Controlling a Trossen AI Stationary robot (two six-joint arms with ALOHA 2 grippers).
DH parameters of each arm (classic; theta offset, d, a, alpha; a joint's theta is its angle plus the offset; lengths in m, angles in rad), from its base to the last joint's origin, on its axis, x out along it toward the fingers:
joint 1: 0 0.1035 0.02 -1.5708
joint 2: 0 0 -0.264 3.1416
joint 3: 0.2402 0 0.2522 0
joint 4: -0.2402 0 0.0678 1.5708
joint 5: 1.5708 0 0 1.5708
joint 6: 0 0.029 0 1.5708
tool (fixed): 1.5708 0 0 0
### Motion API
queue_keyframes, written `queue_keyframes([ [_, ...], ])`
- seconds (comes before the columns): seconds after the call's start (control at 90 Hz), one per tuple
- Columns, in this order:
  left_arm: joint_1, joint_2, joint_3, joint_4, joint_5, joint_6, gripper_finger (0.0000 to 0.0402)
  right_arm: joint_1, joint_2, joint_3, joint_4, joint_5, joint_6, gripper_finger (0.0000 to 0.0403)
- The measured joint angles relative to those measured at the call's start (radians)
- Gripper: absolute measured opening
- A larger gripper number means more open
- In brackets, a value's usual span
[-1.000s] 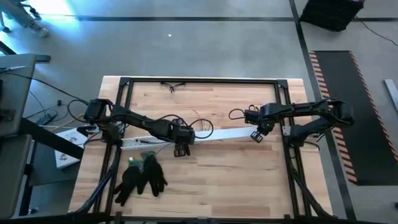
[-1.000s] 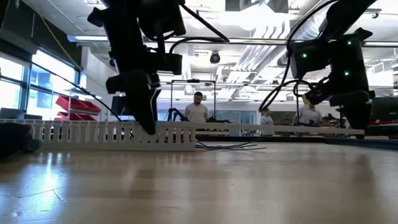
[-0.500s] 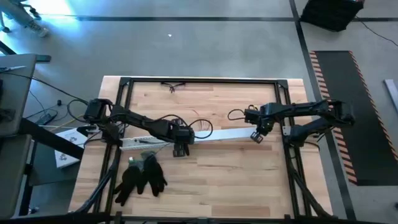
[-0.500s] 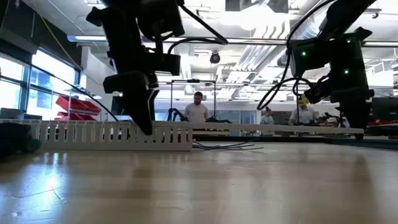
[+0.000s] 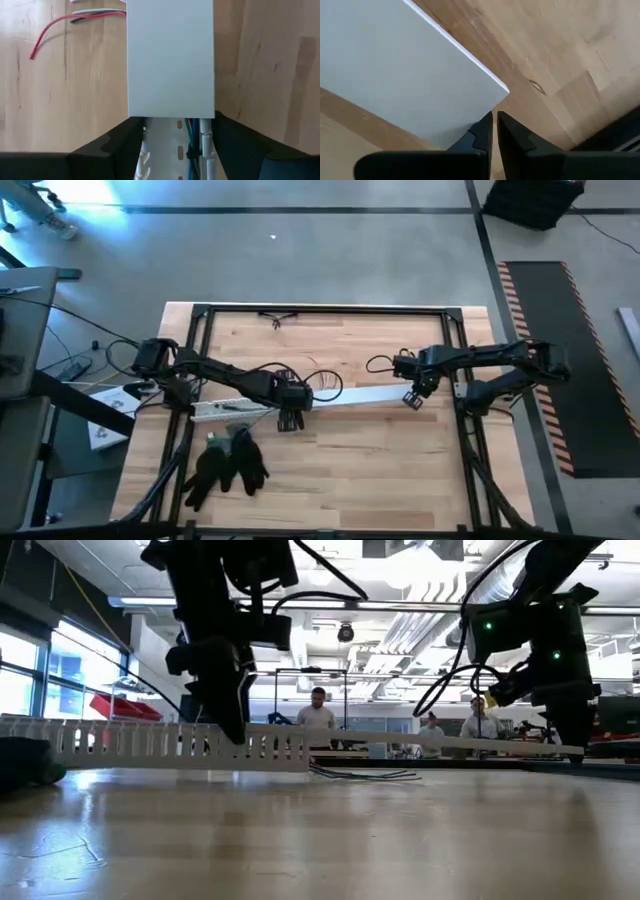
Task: Ziptie cables
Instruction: Close the white cable duct
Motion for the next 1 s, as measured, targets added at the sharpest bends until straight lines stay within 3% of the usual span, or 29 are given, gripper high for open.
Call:
queue_keyframes([
  [0.244, 0.009, -0.002, 0.001, -0.006, 0.023, 0.000, 0.0213, 0.000, 0.000, 0.000, -0.002, -0.012, -0.001, 0.0011],
  [0.533, 0.058, -0.003, 0.003, -0.016, 0.104, 0.050, 0.0251, 0.000, 0.000, 0.000, -0.012, -0.020, -0.024, 0.0011],
  [0.822, 0.060, -0.005, 0.073, -0.173, 0.104, 0.047, 0.0255, 0.000, -0.018, 0.000, -0.024, -0.023, -0.053, 0.0011],
  [1.0, 0.046, -0.005, 0.057, -0.236, 0.128, 0.009, 0.0255, 0.000, -0.019, 0.000, -0.023, -0.023, -0.046, 0.0011],
])
